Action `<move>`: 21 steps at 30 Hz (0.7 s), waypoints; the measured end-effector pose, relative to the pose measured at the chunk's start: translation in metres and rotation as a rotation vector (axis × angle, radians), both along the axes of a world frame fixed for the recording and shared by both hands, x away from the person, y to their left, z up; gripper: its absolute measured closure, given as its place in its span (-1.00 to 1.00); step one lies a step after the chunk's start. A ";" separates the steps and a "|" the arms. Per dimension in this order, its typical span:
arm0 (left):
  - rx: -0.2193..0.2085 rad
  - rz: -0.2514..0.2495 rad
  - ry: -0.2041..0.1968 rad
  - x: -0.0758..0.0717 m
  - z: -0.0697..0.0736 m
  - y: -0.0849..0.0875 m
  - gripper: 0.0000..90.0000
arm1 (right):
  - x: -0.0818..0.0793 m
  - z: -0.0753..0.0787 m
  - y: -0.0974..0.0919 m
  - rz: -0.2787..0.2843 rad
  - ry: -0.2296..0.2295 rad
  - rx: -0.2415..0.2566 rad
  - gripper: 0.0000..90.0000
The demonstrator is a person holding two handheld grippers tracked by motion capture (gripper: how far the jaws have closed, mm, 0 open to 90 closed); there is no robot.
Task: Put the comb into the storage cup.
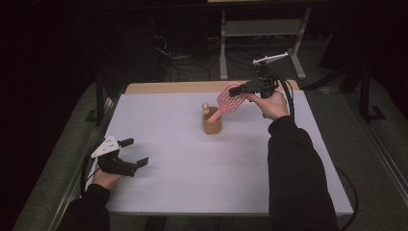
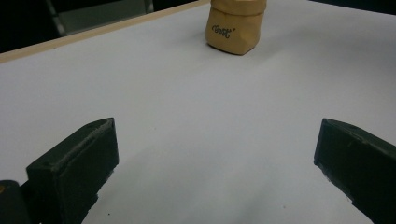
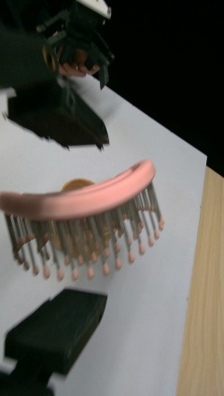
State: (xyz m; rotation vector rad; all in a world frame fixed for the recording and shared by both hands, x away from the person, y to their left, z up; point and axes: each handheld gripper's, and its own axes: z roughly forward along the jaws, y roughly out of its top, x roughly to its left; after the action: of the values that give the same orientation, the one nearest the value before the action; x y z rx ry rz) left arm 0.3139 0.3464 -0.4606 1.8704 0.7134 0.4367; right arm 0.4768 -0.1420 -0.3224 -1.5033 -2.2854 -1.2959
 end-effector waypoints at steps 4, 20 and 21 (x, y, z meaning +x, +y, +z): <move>-0.003 -0.002 0.002 -0.001 0.000 0.000 -1.00 | -0.003 -0.001 -0.006 -0.017 -0.024 -0.018 -0.97; -0.035 -0.009 0.003 0.001 0.002 -0.004 -1.00 | -0.019 -0.005 -0.041 -0.057 -0.087 0.000 -1.00; -0.033 -0.009 0.004 0.001 0.002 -0.005 -1.00 | -0.020 -0.005 -0.043 -0.058 -0.091 0.003 -1.00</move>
State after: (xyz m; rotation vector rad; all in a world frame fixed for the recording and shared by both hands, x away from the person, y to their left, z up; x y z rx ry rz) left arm 0.3144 0.3416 -0.4586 1.8430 0.7105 0.4131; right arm 0.4573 -0.1852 -0.3279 -1.5514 -2.3087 -1.4104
